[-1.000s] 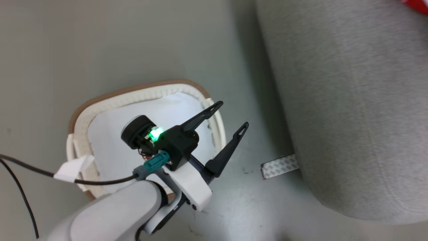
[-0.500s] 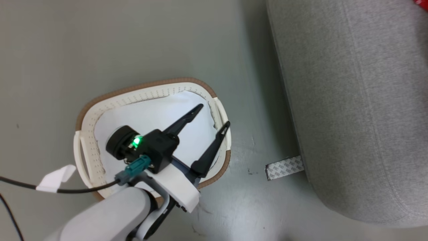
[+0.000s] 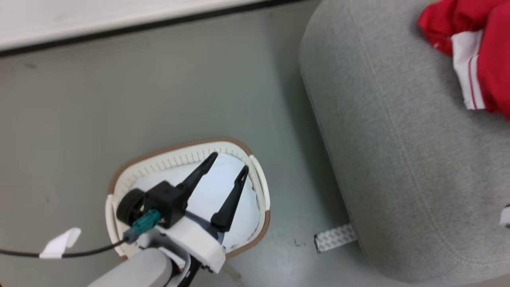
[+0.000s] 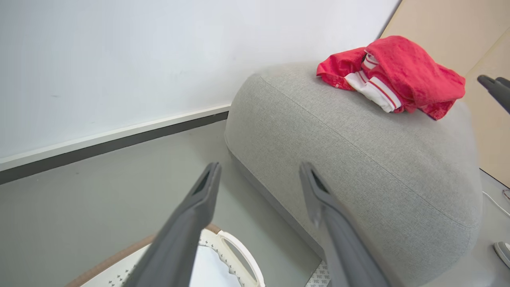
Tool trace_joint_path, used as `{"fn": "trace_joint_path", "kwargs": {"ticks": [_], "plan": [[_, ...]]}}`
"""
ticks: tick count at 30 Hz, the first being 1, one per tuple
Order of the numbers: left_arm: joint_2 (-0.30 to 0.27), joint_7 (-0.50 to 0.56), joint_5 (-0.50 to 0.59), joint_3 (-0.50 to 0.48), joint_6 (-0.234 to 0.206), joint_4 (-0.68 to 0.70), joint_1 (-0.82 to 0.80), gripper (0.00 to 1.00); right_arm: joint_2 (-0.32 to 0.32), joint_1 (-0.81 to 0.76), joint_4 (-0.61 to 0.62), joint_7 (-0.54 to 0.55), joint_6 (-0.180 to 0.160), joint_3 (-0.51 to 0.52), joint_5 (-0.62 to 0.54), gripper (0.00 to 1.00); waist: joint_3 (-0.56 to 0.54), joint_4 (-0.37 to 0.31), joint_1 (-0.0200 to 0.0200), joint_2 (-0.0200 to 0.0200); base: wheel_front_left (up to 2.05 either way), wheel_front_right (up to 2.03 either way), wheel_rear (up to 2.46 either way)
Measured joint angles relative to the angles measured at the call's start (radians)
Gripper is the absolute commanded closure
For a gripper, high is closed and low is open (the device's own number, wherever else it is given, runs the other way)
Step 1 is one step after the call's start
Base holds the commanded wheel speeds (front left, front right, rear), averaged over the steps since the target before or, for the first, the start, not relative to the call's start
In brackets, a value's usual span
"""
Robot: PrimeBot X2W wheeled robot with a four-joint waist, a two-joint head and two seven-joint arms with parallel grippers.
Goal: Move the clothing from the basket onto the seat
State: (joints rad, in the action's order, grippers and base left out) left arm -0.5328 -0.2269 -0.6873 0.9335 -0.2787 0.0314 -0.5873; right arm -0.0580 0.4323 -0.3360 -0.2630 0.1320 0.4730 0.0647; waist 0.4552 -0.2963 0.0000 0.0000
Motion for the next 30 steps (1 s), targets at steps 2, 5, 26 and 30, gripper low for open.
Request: {"fn": "trace_joint_path", "kwargs": {"ticks": [2, 5, 26, 30], "plan": [[0.009, -0.017, -0.010, -0.019, -0.012, -0.022, 0.037, 0.00, 0.004, -0.059, 0.044, -0.001, 0.000, -0.043, -0.008, 0.00, -0.041, 0.004, 0.0000, 0.0000, 0.00, 0.00, 0.00], [0.022, -0.030, -0.020, -0.053, -0.022, -0.053, 0.109, 0.00, 0.008, -0.143, 0.100, -0.001, 0.000, -0.102, -0.028, 0.00, -0.107, 0.015, -0.0001, 0.0000, 0.00, 0.00, 0.00], [0.257, -0.037, 0.181, -0.547, 0.076, -0.178, 0.624, 0.00, 0.010, -0.422, 0.139, -0.001, 0.000, -0.430, 0.042, 0.00, -0.434, 0.235, -0.0003, 0.0000, 0.00, 0.00, 0.00], [0.296, -0.037, 0.225, -0.607, 0.125, -0.207, 0.655, 0.00, 0.009, -0.436, 0.126, -0.001, 0.000, -0.441, 0.049, 0.00, -0.458, 0.268, -0.0003, 0.0000, 0.00, 0.00, 0.00]]}}
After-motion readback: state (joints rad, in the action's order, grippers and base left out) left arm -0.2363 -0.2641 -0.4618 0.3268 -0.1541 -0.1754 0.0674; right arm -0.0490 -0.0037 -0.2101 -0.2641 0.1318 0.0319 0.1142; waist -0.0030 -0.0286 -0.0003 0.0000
